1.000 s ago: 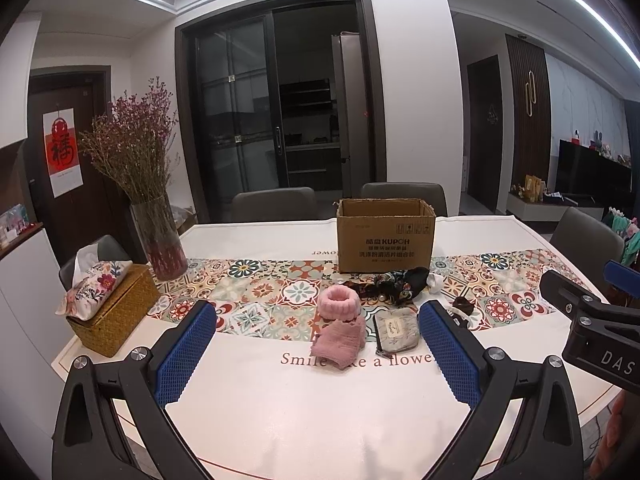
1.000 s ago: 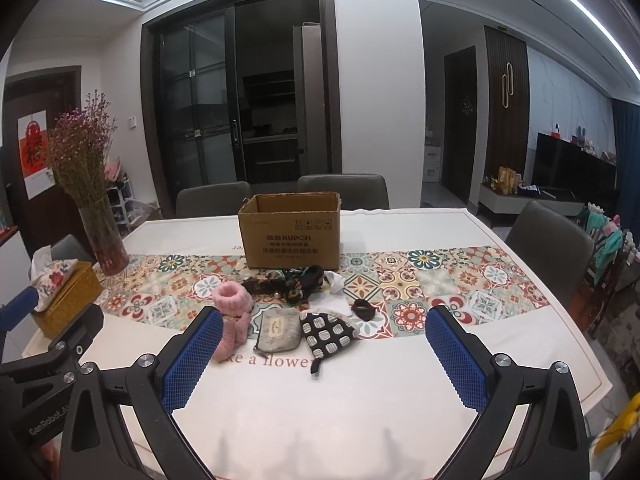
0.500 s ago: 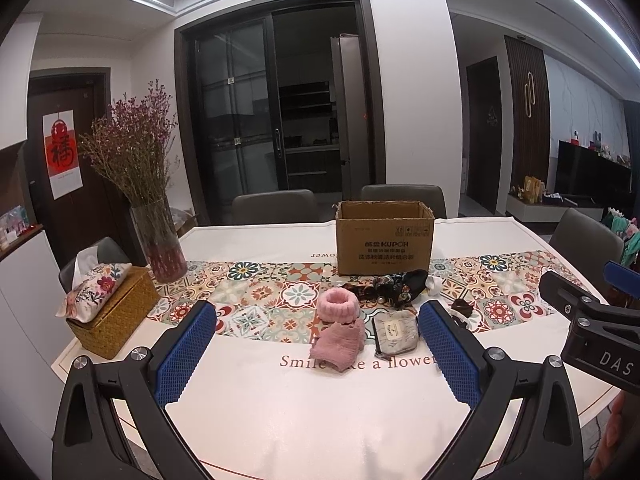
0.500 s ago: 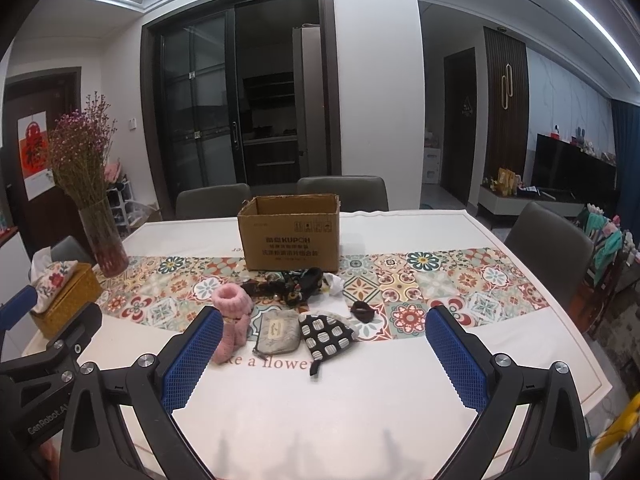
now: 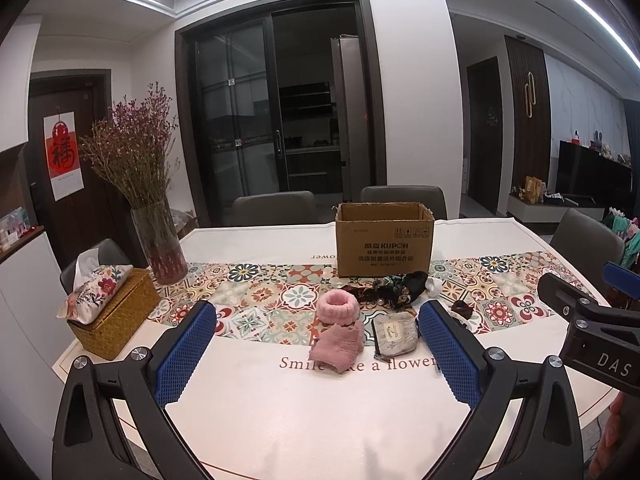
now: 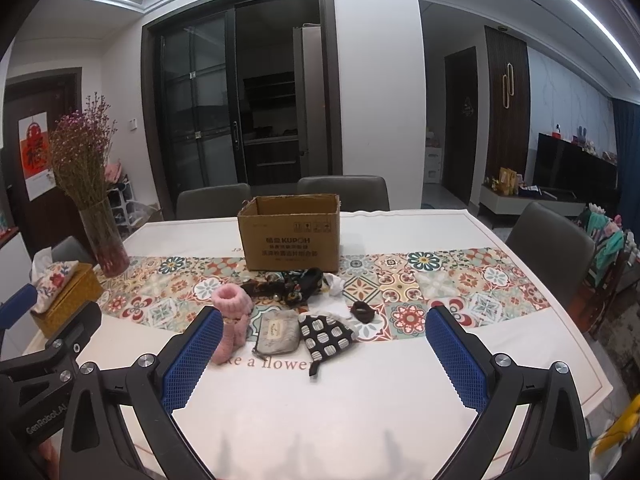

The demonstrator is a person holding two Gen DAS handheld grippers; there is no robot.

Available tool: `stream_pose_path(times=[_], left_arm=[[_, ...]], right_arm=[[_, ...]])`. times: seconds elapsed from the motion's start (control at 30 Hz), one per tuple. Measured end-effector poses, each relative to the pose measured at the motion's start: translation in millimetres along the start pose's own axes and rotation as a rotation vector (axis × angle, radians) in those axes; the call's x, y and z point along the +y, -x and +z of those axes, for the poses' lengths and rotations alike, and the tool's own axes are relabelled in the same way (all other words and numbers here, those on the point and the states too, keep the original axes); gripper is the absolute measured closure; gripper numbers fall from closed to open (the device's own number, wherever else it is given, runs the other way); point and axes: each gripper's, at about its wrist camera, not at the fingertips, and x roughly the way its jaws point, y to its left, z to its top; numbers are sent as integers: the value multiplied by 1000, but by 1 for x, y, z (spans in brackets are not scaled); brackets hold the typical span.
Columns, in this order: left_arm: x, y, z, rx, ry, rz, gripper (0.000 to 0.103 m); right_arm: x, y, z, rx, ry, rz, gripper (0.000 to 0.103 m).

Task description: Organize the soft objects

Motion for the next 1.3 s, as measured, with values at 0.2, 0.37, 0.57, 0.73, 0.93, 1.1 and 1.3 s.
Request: stream_pose_path(times=[0.2, 0.37, 0.57, 0.73, 0.93, 1.1, 1.3], left_arm=[[-1, 0, 0, 1, -2, 3, 0], [-1, -1, 0, 3, -4, 0, 0], [-3, -4, 2, 8, -5, 0, 0], [-3, -11, 1, 24, -9, -5, 0], [-3, -30, -3, 58, -18, -16, 0], [-1, -57, -7, 99, -25, -32, 0], [2, -98, -11, 137, -37, -53, 0]], right_arm=[[-2, 0, 0, -1, -3, 5, 1], [-2, -2, 1, -1, -3, 5, 1], [-3, -3, 2, 1, -4, 4, 1], [-1, -8, 1, 10, -4, 6, 1], [0, -23, -2, 41, -10, 6, 1], [4, -42, -5, 78, -9, 3, 1], [13, -77, -5, 138, -6, -3, 1]])
